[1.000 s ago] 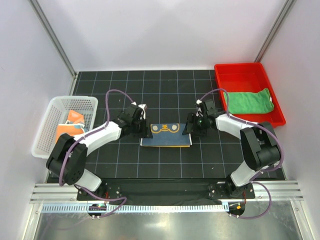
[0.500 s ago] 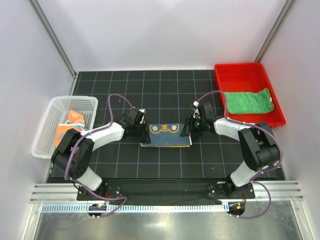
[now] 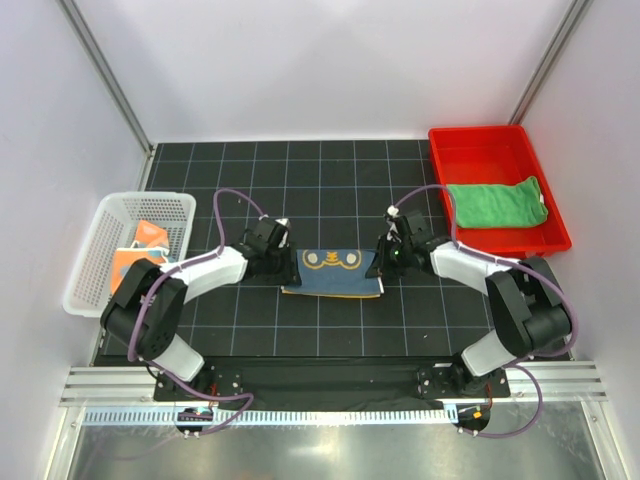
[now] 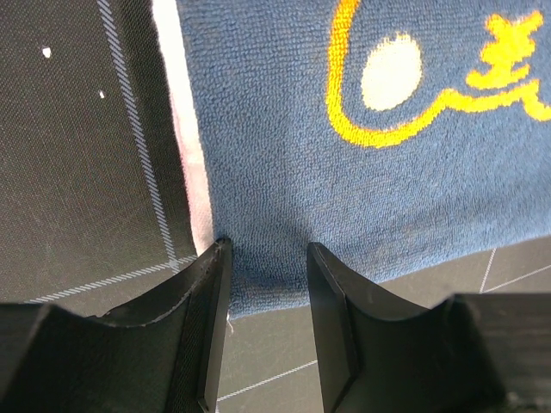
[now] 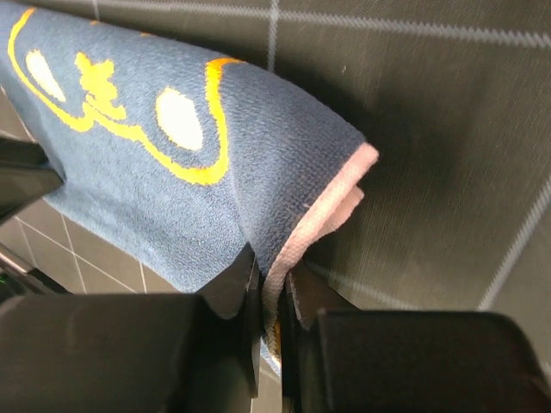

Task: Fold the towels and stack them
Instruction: Neatly place the folded towel into the bin

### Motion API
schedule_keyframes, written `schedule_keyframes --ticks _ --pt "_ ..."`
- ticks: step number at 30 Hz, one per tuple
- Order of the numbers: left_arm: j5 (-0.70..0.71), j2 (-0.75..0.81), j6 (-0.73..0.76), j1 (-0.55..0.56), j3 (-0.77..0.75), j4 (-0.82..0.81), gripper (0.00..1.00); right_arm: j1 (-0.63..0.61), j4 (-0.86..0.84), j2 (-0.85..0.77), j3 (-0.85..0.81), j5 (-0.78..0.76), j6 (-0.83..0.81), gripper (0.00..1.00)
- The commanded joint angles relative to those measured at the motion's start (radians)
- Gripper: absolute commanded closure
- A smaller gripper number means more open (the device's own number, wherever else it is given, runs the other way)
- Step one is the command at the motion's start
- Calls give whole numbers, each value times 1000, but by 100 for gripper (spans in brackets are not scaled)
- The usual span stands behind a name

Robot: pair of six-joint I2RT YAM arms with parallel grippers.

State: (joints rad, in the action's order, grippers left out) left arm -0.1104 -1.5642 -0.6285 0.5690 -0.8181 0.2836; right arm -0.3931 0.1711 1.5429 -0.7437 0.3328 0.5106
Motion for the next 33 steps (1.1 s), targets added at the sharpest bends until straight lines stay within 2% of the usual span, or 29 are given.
schedule_keyframes --ticks 1,6,9,11,14,15,18,22,25,33 --pt "15 33 -10 -1 -2 6 56 -36 128 -61 -61 -144 -40 99" --pt "101 113 82 -23 -220 243 52 -46 266 -56 -137 -251 -95 99" --pt "101 188 102 -27 -297 301 52 -46 304 -55 -167 -296 -116 99" --pt "103 223 128 -26 -314 308 51 -46 332 -44 -222 -311 -152 99" --pt "184 294 193 -32 -340 336 48 -24 421 5 -342 -382 -222 99" --pt "245 312 206 -34 -348 350 47 12 465 22 -374 -353 -242 99" --pt "310 339 243 -49 -369 394 45 80 552 80 -512 -350 -319 99" --pt "327 382 269 -54 -339 375 43 195 645 149 -701 -296 -411 99" --pt "337 371 282 -54 -329 374 43 250 718 189 -805 -313 -481 99" --pt "313 336 293 -63 -340 368 43 378 886 261 -963 -328 -558 99"
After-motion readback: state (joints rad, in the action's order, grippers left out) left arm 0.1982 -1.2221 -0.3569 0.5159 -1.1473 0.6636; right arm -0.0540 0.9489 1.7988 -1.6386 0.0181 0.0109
